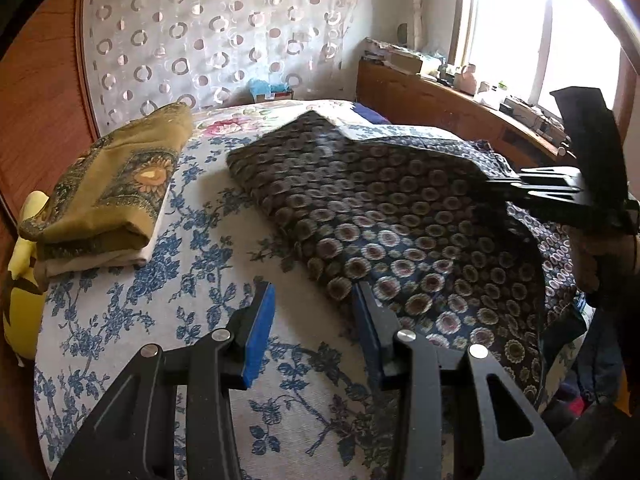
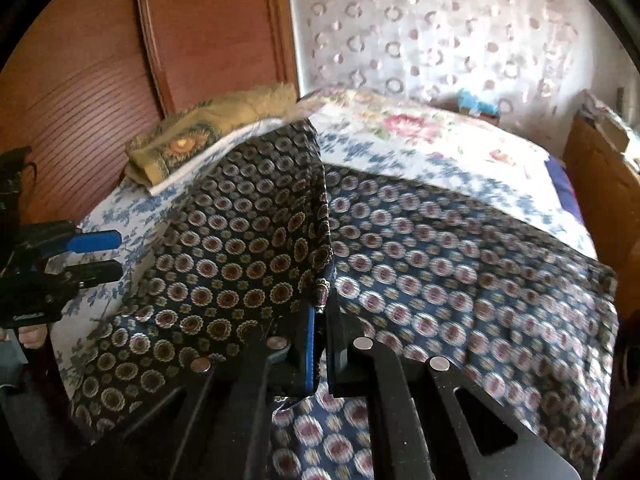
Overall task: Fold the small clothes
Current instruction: 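Grasp the robe's folded edge with the right gripper and fold it over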
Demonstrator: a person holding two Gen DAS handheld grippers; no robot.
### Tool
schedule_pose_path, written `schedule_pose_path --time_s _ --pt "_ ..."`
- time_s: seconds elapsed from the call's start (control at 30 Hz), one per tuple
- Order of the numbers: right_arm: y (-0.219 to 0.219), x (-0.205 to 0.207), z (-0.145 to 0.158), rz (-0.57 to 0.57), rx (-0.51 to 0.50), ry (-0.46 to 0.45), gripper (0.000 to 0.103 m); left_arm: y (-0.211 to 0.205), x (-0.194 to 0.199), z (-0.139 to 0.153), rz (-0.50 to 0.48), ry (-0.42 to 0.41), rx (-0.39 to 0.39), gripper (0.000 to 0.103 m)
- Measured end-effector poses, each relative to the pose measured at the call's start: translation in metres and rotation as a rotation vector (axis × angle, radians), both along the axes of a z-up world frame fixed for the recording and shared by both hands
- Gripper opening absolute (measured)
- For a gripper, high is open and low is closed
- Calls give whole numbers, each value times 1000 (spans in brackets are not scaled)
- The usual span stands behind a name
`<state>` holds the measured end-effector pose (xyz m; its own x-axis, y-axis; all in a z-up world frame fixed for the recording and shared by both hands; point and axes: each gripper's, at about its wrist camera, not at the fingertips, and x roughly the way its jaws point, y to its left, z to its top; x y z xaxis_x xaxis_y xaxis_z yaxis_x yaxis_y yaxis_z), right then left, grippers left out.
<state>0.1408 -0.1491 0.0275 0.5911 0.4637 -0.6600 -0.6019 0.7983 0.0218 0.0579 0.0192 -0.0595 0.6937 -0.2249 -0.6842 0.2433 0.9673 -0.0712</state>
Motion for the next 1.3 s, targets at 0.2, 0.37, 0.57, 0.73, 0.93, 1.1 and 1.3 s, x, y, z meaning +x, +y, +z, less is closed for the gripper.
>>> schedule_pose_path --time_s 0.2,0.37,0.57,0.73,0.93,1.1,1.3 --pt "-46 -25 0 -87 26 -9 4 -9 8 4 -21 -7 -9 41" --pt "-85 -42 -8 -172 33 -4 4 -23 16 8 -44 -19 -7 41" --pt "-115 -65 -17 -255 53 -10 4 -39 24 13 -73 -26 -14 41" --pt "-149 -85 -11 -333 57 -28 4 -51 26 14 -91 -29 -16 41" --pt "-185 -111 -6 -406 83 -15 1 -62 27 12 -103 -25 -13 41" --pt "-174 -107 5 -353 85 -24 1 -64 26 11 -102 -19 -13 41" --pt "-155 -90 -3 -310 38 2 47 -62 22 8 -99 -15 -12 41"
